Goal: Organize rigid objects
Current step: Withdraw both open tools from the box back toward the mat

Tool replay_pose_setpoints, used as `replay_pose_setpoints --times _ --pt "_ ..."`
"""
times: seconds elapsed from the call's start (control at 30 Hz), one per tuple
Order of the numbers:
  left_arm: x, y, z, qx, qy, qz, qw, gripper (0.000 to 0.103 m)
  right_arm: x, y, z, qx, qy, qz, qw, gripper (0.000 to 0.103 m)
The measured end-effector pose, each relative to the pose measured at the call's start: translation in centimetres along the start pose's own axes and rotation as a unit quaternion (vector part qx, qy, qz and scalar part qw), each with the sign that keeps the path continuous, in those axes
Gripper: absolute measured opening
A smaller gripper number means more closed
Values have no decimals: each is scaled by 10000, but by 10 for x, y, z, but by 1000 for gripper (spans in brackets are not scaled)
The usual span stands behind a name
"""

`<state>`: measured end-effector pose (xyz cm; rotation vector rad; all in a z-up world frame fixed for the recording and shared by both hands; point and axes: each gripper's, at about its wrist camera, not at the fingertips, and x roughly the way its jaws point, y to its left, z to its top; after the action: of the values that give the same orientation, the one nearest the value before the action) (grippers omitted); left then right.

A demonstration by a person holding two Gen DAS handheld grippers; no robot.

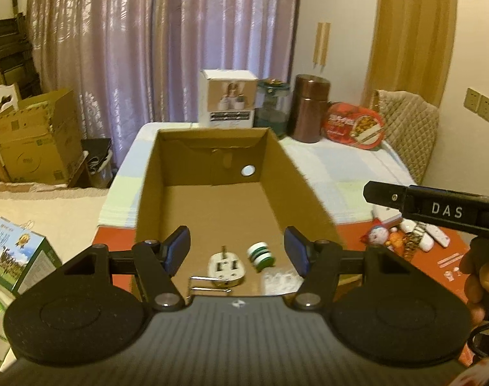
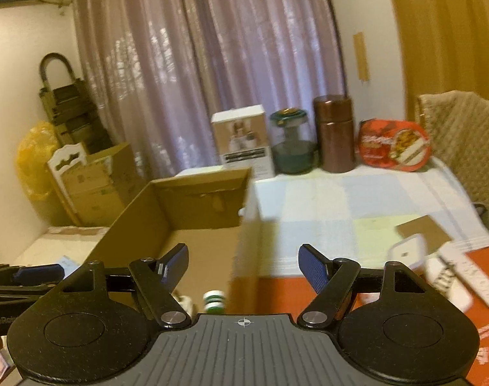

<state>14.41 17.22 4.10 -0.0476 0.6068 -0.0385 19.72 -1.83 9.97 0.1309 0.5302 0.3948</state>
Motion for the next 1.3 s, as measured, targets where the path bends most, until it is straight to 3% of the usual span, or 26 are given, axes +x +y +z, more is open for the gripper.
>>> replay_pose_setpoints --times 0.2,0.4,0.8,1.13,1.3 --pt "-9 -30 11 155 -120 -203 9996 61 -34 -21 15 -118 -161 -250 9995 72" --pt "-14 -64 15 262 -175 -436 9986 61 -69 -66 23 -243 -118 -609 9978 72" --pt "7 -135 0 469 26 -935 9945 61 -108 -163 -27 65 386 -1211 9919 72" --pt "64 -184 -33 651 492 -1152 9900 61 -80 -193 -59 189 635 -951 9933 72" --pt "97 -195 -46 771 707 -1120 9882 61 -52 -206 -66 296 754 -797 9935 59"
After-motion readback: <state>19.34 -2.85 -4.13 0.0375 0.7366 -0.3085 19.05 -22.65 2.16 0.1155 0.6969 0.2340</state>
